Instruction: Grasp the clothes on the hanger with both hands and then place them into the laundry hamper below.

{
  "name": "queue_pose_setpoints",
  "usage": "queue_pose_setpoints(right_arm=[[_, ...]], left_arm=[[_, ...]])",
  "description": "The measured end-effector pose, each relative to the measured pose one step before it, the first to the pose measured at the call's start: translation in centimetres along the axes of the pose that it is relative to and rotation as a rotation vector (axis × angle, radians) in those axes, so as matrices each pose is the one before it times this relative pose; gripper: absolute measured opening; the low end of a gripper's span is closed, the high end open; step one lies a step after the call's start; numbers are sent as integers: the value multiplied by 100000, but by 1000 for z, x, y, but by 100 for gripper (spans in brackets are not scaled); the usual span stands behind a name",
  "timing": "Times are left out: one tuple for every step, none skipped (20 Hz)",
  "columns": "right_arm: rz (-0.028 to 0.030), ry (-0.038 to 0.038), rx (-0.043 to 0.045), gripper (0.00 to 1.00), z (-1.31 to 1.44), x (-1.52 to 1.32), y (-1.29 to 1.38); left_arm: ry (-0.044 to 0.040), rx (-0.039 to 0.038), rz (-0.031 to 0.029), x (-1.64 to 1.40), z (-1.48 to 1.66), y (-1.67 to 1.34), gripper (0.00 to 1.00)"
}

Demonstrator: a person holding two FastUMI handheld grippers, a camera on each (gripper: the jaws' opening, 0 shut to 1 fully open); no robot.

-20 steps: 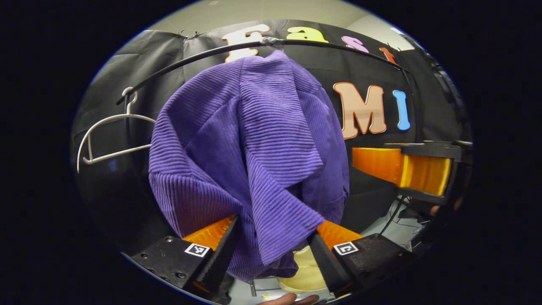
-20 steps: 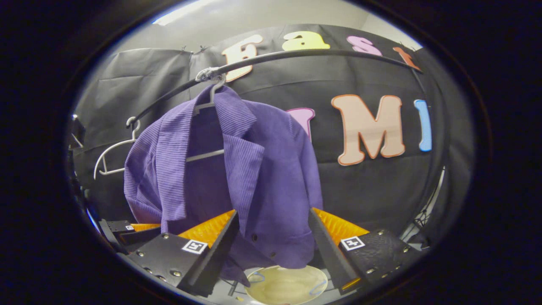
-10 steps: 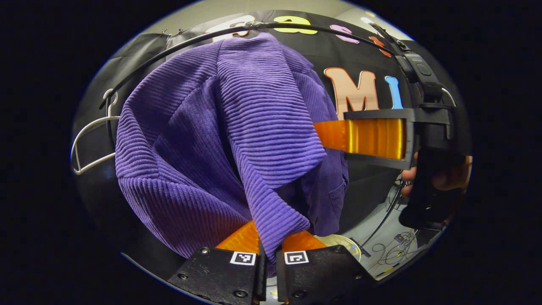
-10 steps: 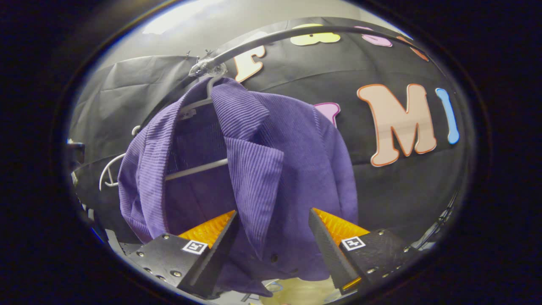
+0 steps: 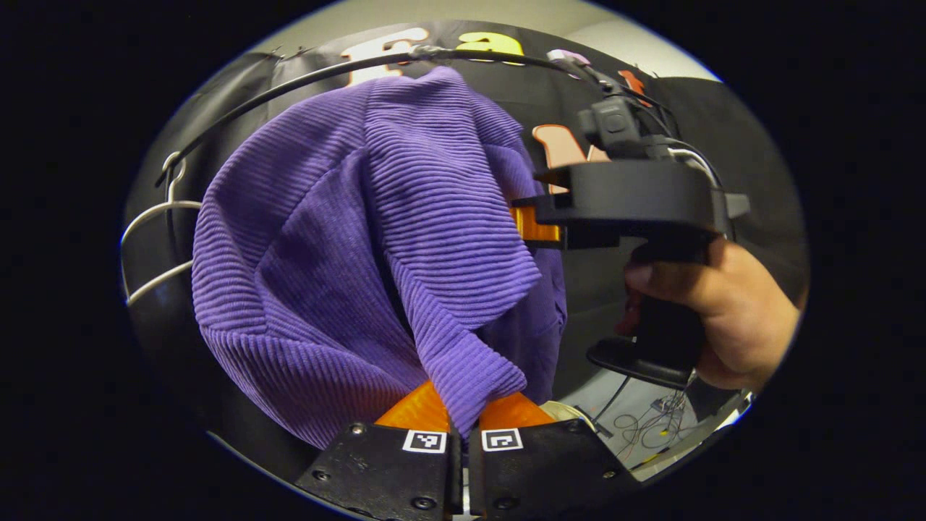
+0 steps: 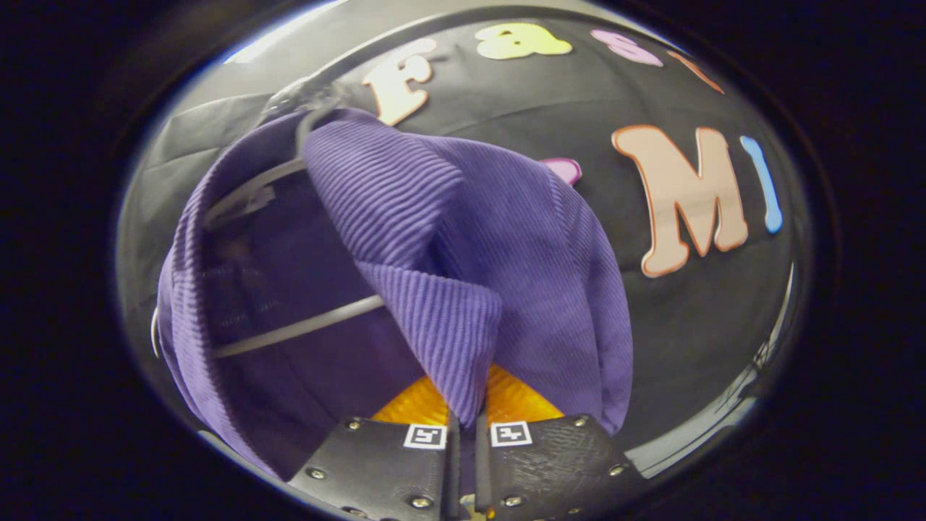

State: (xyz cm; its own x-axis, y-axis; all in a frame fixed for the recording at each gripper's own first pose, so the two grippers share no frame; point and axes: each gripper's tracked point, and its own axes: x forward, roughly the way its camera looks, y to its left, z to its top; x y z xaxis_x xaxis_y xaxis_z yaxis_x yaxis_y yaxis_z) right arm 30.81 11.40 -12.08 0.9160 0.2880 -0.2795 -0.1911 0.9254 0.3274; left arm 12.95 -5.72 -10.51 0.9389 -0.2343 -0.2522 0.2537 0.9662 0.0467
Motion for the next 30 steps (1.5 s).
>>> queue_pose_setpoints(right_arm=[[-26,1359,2894,8,-330,-203,55],[-1368,-459,1487,8,230,-538,-264],[1795,2014,2617,8,-153,-584,554],[-476,932,2120,8,41,-550,161],[-1460,-682,253,8,64,-742,-73],[-2248,-1866,-832,8,318,-603,-273],[-2259,-1268,-930,8,282,-761,-219],[-2260,-2174,-54,8,496,-567,-183],[-2094,-2422,724,14,592,-1447,-301],[-1211,-1091,596,1,103,-223,-93],[-1947,62,-95,1,169,80,-10],[-2221,-1164,-608,0,346,-265,-152],[-1757,-983,-469,0,354,-329,92],[-1380,-582,-759,0,318,-366,233],[-2628,-1517,-692,0,448,-426,-184],[-2069,-1433,-518,5,690,-351,-50],[-1723,-1128,-560,5,398,-384,-79],[-2093,-1322,-715,0,641,-109,-218],[-1757,-1064,-729,0,642,-65,-153],[-2341,-1111,-540,0,660,84,-306],[-2337,-1201,-481,0,560,72,-366],[-2456,-1012,-506,0,669,143,-310],[-1614,-724,-556,0,434,166,-241],[-1405,-1005,-679,0,716,144,-187],[-915,-1449,-138,0,675,151,-125],[-948,-1521,-29,0,797,174,-205],[-879,-971,-193,0,459,-45,-263],[-761,-1044,394,0,537,195,-281],[246,-325,556,0,345,487,6],[429,-15,301,1,320,536,55]], left_arm=[[-953,-5054,-5515,-289,491,-574,4],[-667,-4799,-4619,-257,668,-536,4],[767,-1138,-1882,-123,153,-53,4],[937,877,-1126,-338,-208,183,4],[509,765,-2083,-440,77,-124,3],[-727,-271,-2915,-650,273,-353,2],[-1038,904,-1894,-751,433,-9,3],[-1637,2059,-1423,-789,315,112,3],[-1638,1777,-1741,-986,392,44,2],[-1777,576,-2092,-921,374,-41,2],[-472,-342,-1870,-885,305,117,3],[-638,-157,-1557,-925,125,64,3],[-1137,331,-499,-920,589,317,3],[-1277,-185,-42,-610,450,487,2],[-557,-883,-425,-659,465,436,2],[-281,-1949,-427,-890,156,457,2],[-669,-1031,188,-811,548,714,2],[-650,132,1008,-657,609,868,2],[-1219,994,1324,-779,810,905,2],[-1068,357,1281,-755,604,846,2],[-1008,389,1792,-689,852,1152,2],[-651,305,2061,-425,708,1461,2],[-866,17,2346,-474,766,1403,2],[-1155,-192,2147,-619,832,1320,3],[-866,-141,2422,-266,671,1203,2],[-1793,-140,2226,-217,638,962,2],[-1244,554,2551,-46,670,856,2],[-1180,706,2209,189,681,851,2],[-621,517,2274,273,443,837,2],[-755,-109,1708,308,330,595,2]])
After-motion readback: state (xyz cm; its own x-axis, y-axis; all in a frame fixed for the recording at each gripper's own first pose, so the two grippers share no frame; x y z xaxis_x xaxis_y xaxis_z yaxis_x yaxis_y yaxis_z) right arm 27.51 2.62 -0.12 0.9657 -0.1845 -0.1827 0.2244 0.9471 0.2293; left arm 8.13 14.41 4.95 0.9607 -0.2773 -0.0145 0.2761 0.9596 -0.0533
